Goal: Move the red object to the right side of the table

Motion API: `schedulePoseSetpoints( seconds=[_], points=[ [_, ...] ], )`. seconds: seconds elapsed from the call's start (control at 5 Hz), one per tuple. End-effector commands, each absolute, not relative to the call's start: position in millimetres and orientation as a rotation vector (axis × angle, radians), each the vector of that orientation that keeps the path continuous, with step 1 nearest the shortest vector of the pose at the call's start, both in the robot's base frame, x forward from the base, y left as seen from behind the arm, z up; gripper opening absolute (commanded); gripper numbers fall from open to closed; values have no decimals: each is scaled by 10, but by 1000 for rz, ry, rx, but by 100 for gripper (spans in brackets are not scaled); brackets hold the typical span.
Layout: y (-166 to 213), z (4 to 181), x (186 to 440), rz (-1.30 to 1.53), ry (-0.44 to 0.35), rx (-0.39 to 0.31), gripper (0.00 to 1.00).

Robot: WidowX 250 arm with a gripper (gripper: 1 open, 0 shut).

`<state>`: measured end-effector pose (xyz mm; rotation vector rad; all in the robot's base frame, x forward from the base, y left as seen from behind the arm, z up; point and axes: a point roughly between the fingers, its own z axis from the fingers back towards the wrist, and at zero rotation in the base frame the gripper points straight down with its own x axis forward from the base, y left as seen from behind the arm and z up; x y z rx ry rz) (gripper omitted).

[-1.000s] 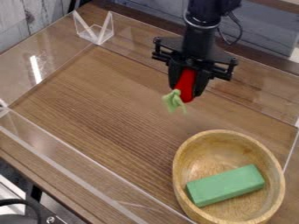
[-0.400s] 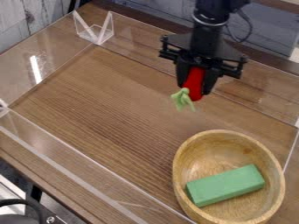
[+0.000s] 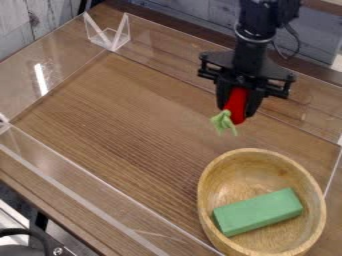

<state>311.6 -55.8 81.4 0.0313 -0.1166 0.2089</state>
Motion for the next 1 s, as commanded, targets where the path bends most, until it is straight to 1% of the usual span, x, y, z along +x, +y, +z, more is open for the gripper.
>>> schedulePoseSetpoints(
  seconds=[0.0,0.2,0.8],
  points=[
    [-551,924,3229,215,-159,1,100],
    [-528,908,3257,219,-155,-16,100],
    [-407,684,3226,246,-117,-8,100]
  ],
)
